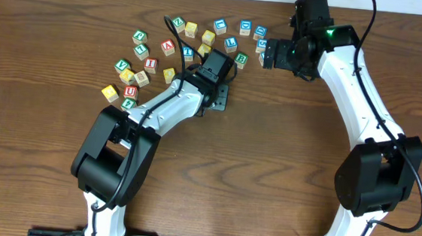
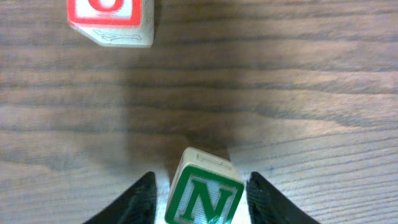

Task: Spell out NEURIPS
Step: 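Open the left gripper to release the green N block and lift, then retract the left arm up and away to the upper left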

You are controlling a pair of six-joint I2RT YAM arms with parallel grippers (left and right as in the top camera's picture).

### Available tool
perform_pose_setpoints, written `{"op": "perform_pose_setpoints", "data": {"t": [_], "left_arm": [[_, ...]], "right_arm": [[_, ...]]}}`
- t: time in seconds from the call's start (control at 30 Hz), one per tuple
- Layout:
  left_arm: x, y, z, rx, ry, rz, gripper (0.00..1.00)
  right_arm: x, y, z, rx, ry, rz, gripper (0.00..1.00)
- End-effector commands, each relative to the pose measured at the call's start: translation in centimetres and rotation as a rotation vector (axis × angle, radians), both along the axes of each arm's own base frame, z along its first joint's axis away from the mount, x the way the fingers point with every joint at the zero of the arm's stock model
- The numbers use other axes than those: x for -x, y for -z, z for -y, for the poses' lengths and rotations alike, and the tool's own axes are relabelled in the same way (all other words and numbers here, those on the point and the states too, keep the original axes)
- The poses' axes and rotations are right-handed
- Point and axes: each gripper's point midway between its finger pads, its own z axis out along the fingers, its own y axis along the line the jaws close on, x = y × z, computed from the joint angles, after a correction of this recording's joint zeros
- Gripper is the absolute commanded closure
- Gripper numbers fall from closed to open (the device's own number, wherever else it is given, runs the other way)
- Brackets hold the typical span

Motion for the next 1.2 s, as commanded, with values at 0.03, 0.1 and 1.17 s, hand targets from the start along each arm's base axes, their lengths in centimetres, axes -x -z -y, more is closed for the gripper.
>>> {"op": "perform_pose_setpoints", "data": {"t": [0.03,0.1,1.17], "left_arm": [[1.0,0.8,-0.4,-0.001,-0.056,-0.055,0.59],[1.2,0.9,-0.6,0.005,-0.090,-0.070,0.62],[0.6,-1.7,-0.3,0.067,-0.172,-0.036,0.42]], "right_arm": [[-0.3,-0.2,-0.3,0.009,0.003,0.011,0.01],[-0.3,-0.2,-0.3,0.009,0.003,0.011,0.01],[-0.3,-0.2,-0.5,0.009,-0.002,0.011,0.01]]}}
